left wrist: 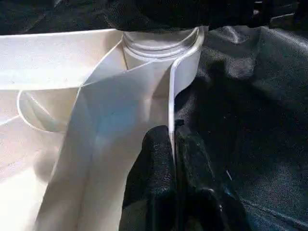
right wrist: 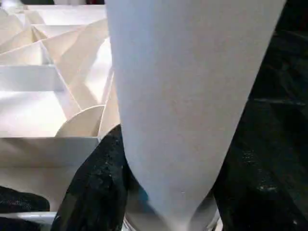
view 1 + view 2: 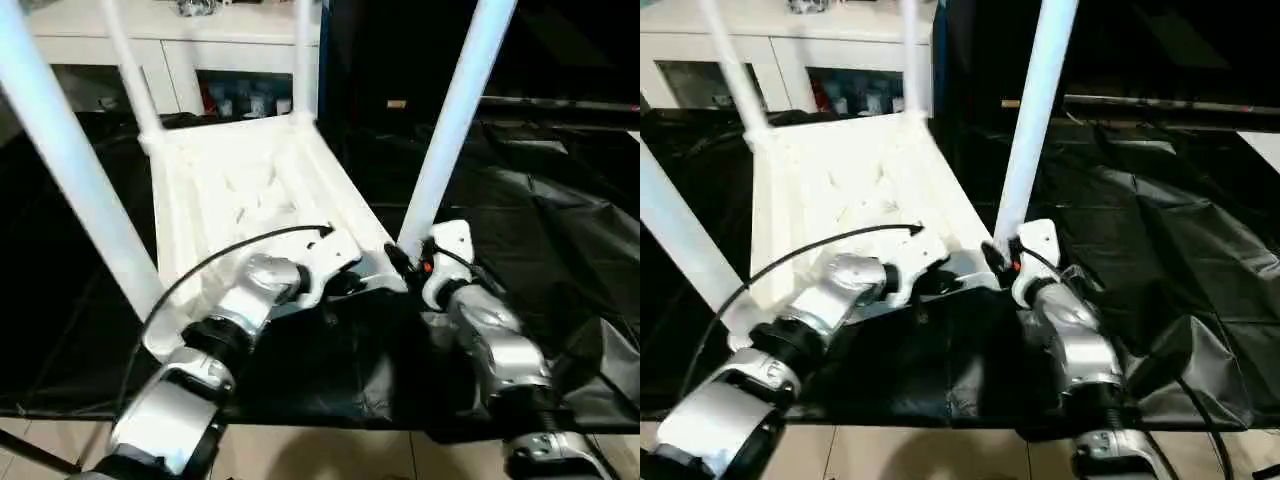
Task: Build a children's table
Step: Rotate leg to tighten
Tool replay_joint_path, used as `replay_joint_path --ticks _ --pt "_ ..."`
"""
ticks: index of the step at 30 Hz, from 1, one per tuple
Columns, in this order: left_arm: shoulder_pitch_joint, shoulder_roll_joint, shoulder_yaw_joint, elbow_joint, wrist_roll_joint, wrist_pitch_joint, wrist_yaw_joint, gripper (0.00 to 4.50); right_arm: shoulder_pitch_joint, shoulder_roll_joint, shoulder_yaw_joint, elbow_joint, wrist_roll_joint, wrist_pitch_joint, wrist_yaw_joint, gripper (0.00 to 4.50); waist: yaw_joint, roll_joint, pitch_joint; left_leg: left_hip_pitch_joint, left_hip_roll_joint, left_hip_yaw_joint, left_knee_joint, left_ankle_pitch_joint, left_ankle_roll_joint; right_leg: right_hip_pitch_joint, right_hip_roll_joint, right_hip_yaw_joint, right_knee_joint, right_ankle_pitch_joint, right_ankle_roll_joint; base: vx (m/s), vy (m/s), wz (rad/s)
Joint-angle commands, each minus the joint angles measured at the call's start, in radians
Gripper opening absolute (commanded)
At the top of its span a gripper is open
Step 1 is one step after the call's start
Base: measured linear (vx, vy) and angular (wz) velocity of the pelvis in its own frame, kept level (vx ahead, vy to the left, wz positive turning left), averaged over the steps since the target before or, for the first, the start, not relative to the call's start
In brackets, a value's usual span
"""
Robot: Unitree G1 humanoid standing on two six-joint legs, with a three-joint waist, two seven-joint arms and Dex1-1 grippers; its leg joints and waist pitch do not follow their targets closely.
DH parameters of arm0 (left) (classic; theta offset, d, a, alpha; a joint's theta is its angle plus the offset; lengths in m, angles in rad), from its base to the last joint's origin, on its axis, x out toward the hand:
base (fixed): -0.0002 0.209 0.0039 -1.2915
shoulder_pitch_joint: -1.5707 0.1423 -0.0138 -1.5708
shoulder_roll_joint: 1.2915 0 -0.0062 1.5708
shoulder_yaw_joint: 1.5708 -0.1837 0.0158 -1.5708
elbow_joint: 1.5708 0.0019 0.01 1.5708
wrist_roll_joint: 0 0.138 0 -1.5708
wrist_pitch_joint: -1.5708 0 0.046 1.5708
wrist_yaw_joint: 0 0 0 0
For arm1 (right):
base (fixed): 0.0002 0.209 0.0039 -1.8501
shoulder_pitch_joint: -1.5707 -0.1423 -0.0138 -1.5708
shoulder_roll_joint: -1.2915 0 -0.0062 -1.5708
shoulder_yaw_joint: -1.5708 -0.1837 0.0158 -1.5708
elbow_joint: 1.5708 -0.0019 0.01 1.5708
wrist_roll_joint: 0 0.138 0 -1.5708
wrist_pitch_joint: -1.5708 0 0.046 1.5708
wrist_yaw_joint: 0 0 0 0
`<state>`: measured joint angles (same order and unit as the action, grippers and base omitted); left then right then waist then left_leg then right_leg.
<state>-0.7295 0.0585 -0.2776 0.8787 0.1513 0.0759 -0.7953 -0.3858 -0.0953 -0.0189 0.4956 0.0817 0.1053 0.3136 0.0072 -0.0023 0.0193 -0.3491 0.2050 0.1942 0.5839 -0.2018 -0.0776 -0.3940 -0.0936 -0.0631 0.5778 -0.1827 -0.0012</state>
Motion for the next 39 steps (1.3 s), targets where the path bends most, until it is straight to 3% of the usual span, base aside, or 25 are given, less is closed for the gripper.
replay_joint_path --ticks 1,3,4,6,13,14,17,21,23,26,28,31,33,39 --pt "-0.004 -0.056 -0.005 0.018 -0.024 -0.042 0.011 0.0 0.029 0.061 0.089 0.018 0.021 0.04 0.08 2.65 -0.001 -0.014 -0.029 0.0 0.02 -0.019 -0.085 -0.327 0.039 0.022 -0.045 0.03 -0.094 -0.458 -0.113 0.0 0.0 0.0" --pt "-0.002 -0.048 -0.004 0.017 -0.027 -0.049 -0.005 0.0 0.031 0.058 0.089 0.0 0.028 0.052 0.093 2.65 -0.001 -0.014 -0.028 0.0 0.019 -0.017 -0.084 -0.336 0.047 0.021 -0.045 0.032 -0.096 -0.462 -0.117 0.0 0.0 0.0" --pt "0.002 -0.03 -0.004 0.008 -0.036 -0.051 -0.047 0.0 0.032 0.037 0.103 -0.023 0.026 0.063 0.131 2.71 0.0 -0.009 -0.026 0.001 0.019 -0.017 -0.085 -0.338 0.048 0.02 -0.046 0.032 -0.097 -0.464 -0.117 0.0 0.0 0.0" --pt "0.007 -0.014 -0.005 0.002 -0.04 -0.053 -0.077 0.0 0.034 0.015 0.121 -0.042 0.027 0.06 0.182 3.0 0.0 -0.014 -0.029 -0.004 0.018 -0.018 -0.086 -0.318 0.054 0.027 -0.047 0.032 -0.095 -0.459 -0.114 0.0 0.0 0.0" --pt "0.032 0.068 -0.002 -0.04 -0.075 -0.058 -0.25 0.0 0.058 -0.135 0.195 -0.147 0.066 0.055 0.491 3.0 0.008 -0.019 -0.034 -0.009 0.022 -0.012 -0.079 -0.231 0.087 0.037 -0.047 0.033 -0.082 -0.352 -0.156 0.0 0.0 0.0" --pt "0.038 0.087 -0.007 -0.053 -0.081 -0.062 -0.293 0.0 0.061 -0.164 0.199 -0.165 0.078 0.058 0.54 3.0 0.009 -0.015 -0.036 -0.01 0.024 -0.01 -0.077 -0.204 0.101 0.038 -0.048 0.034 -0.075 -0.294 -0.177 0.0 0.0 0.0" --pt "0.066 0.157 -0.024 -0.106 -0.111 -0.074 -0.465 0.0 0.073 -0.257 0.212 -0.217 0.108 0.087 0.704 3.0 0.01 -0.015 -0.038 -0.012 0.025 -0.01 -0.076 -0.178 0.112 0.042 -0.047 0.034 -0.068 -0.241 -0.202 0.0 0.0 0.0" --pt "0.085 0.206 -0.042 -0.146 -0.129 -0.052 -0.568 0.0 0.076 -0.31 0.224 -0.249 0.122 0.119 0.785 3.0 0.014 -0.011 -0.039 -0.005 0.032 -0.007 -0.073 -0.142 0.127 0.041 -0.044 0.034 -0.052 -0.12 -0.256 0.0 0.0 0.0" --pt "0.088 0.218 -0.045 -0.155 -0.132 -0.045 -0.59 0.0 0.076 -0.319 0.228 -0.255 0.121 0.124 0.799 3.0 0.027 -0.005 -0.041 -0.001 0.035 -0.002 -0.069 -0.109 0.132 0.041 -0.04 0.035 -0.039 -0.038 -0.281 0.0 0.0 0.0" --pt "0.094 0.241 -0.04 -0.17 -0.135 -0.039 -0.625 0.0 0.075 -0.34 0.237 -0.265 0.131 0.14 0.831 3.0 0.033 -0.008 -0.041 -0.001 0.034 0.001 -0.066 -0.088 0.136 0.043 -0.041 0.035 -0.031 0.021 -0.298 0.0 0.0 0.0" --pt "0.097 0.25 -0.036 -0.179 -0.141 -0.034 -0.639 0.0 0.075 -0.348 0.236 -0.272 0.145 0.156 0.85 2.7 0.034 -0.008 -0.04 0.0 0.034 0.001 -0.066 -0.101 0.132 0.044 -0.043 0.035 -0.033 0.003 -0.297 0.0 0.0 0.0" --pt "0.1 0.253 -0.031 -0.188 -0.143 -0.031 -0.644 0.0 0.075 -0.353 0.235 -0.283 0.158 0.176 0.869 2.65 0.036 -0.009 -0.037 0.0 0.034 0.002 -0.069 -0.136 0.113 0.043 -0.045 0.036 -0.04 -0.062 -0.283 0.0 0.0 0.0" --pt "0.101 0.253 -0.032 -0.19 -0.143 -0.03 -0.645 0.0 0.075 -0.354 0.235 -0.285 0.159 0.179 0.87 2.32 0.037 -0.009 -0.036 0.001 0.033 0.001 -0.07 -0.15 0.098 0.042 -0.045 0.037 -0.043 -0.093 -0.271 0.0 0.0 0.0" --pt "0.087 0.229 -0.017 -0.164 -0.124 -0.041 -0.547 0.0 0.079 -0.336 0.225 -0.286 0.163 0.192 0.832 2.14 0.036 -0.01 -0.038 0.001 0.031 0.0 -0.068 -0.135 0.091 0.044 -0.044 0.038 -0.041 -0.072 -0.269 0.0 0.0 0.0"
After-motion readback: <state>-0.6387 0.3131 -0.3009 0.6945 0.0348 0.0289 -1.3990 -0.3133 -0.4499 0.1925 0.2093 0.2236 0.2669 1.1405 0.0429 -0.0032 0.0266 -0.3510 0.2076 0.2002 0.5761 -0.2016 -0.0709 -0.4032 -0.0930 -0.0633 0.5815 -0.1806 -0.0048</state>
